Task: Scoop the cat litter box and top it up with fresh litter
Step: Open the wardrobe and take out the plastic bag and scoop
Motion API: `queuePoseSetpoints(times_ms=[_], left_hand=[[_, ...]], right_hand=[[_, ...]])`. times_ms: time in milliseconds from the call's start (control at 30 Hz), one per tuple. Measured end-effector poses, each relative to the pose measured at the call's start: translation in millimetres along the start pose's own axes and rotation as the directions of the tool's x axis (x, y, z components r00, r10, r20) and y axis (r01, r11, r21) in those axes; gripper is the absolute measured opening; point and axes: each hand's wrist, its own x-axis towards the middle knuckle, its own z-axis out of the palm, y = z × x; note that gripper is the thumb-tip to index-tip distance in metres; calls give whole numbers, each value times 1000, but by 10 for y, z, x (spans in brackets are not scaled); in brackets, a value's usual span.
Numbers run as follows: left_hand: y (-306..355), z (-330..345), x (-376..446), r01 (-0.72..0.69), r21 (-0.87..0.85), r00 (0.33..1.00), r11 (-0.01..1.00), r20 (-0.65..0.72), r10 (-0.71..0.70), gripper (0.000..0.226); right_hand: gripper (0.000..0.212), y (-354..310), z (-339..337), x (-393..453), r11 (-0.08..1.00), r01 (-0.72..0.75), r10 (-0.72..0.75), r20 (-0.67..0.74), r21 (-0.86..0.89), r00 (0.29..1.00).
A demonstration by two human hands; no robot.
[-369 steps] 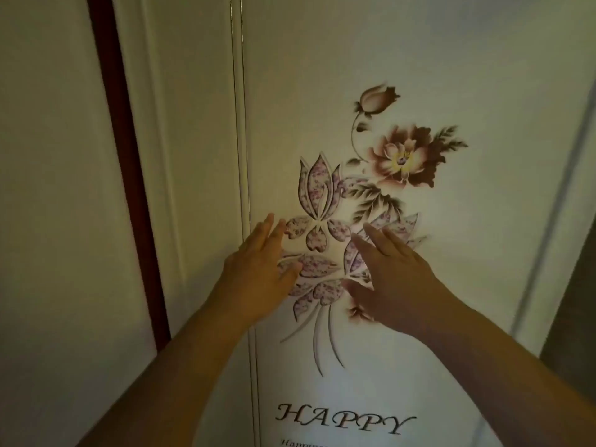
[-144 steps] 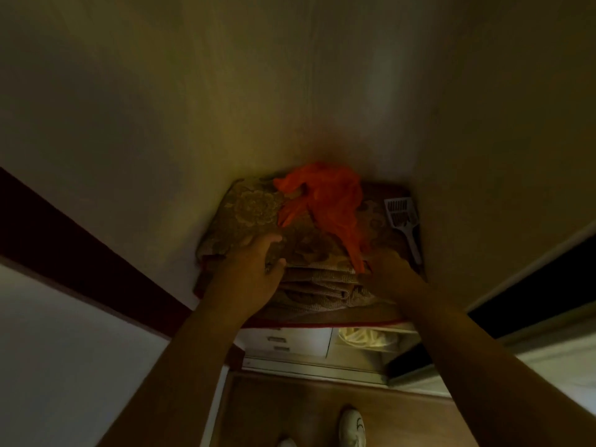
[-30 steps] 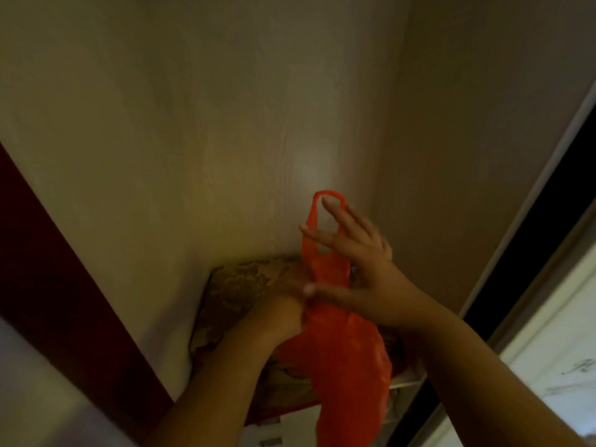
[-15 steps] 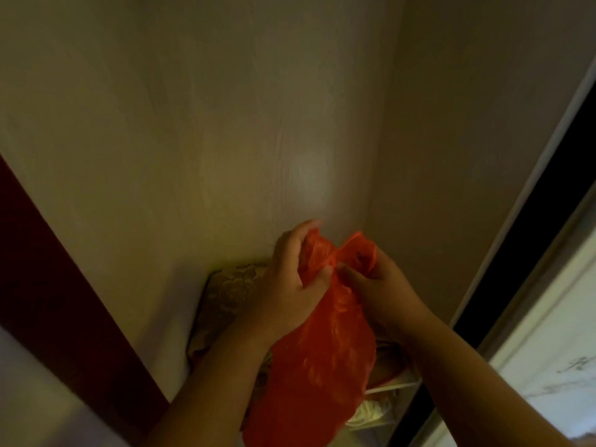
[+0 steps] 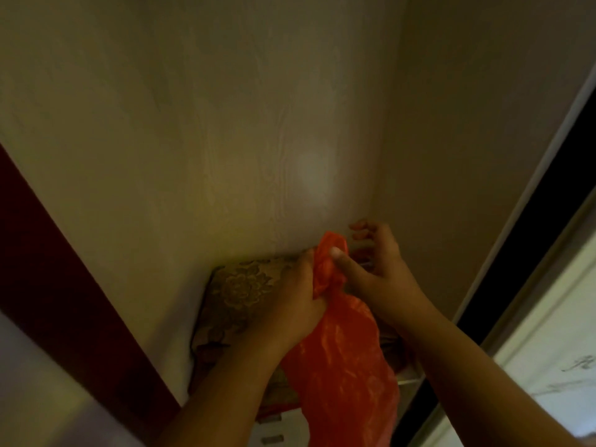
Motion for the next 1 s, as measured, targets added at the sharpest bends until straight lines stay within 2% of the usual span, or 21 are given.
queuePoseSetpoints(times_ms=[100, 200, 233, 300, 367, 433, 467, 533, 567, 600, 633, 700, 767, 800, 833, 933, 1000], left_hand=[[66, -14, -3, 24, -88, 1000, 996, 8, -23, 73], [159, -49, -38, 4, -227, 998, 974, 60, 10, 85], [185, -60, -53, -17, -272, 996, 962, 74, 38, 91], [209, -84, -74, -44, -330, 994, 943, 80, 74, 98], [196, -119, -64, -80, -248, 995, 965, 39, 93, 85], [192, -148, -45, -125, -118, 992, 985, 4, 127, 56], [198, -164, -32, -112, -114, 994, 987, -23, 110, 42], [201, -210, 13, -13, -148, 992, 989, -129, -6, 22], [196, -243, 41, 35, -152, 977, 988, -204, -66, 17], [187, -280, 68, 64, -145, 954, 987, -282, -103, 14], [168, -307, 101, 65, -138, 925, 988, -363, -111, 12], [157, -344, 137, 29, -140, 865, 990, -492, -95, 14], [177, -336, 160, -5, -193, 841, 981, -531, -100, 13], [200, -325, 162, -13, -229, 850, 973, -515, -109, 12], [221, -313, 155, -11, -260, 869, 966, -480, -120, 12], [298, -293, 86, 74, -278, 925, 958, -339, -170, 22], [311, -264, 42, 132, -247, 948, 960, -252, -195, 21]], right_hand=[[23, -51, 63, -29, 997, 69, -69, 22, 16, 997], [6, -11, 85, -21, 978, 105, -104, 13, -180, 994], [3, 4, 90, -22, 977, 75, -73, 15, -197, 997], [8, 10, 78, -20, 996, -38, 39, 6, -86, 999], [18, 24, 47, -22, 989, -144, 142, 75, 25, 987], [22, 31, 6, -33, 962, -244, 214, 218, 123, 952], [25, 31, -7, -45, 930, -302, 237, 287, 209, 928], [21, 42, 5, -80, 854, -379, 257, 342, 358, 904], [19, 80, 12, -100, 855, -361, 250, 314, 372, 916], [29, 143, 16, -115, 895, -314, 229, 279, 317, 933], [50, 192, 15, -140, 945, -258, 198, 278, 200, 940], [95, 221, 21, -203, 971, -236, 237, 372, -49, 897], [118, 237, 59, -244, 947, -312, 312, 474, -81, 823], [118, 248, 86, -251, 944, -327, 308, 495, -51, 812], [110, 269, 119, -241, 946, -324, 289, 483, -13, 827], [54, 296, 177, -159, 942, -328, 293, 308, 67, 905], [41, 303, 163, -111, 952, -302, 288, 189, 50, 939]])
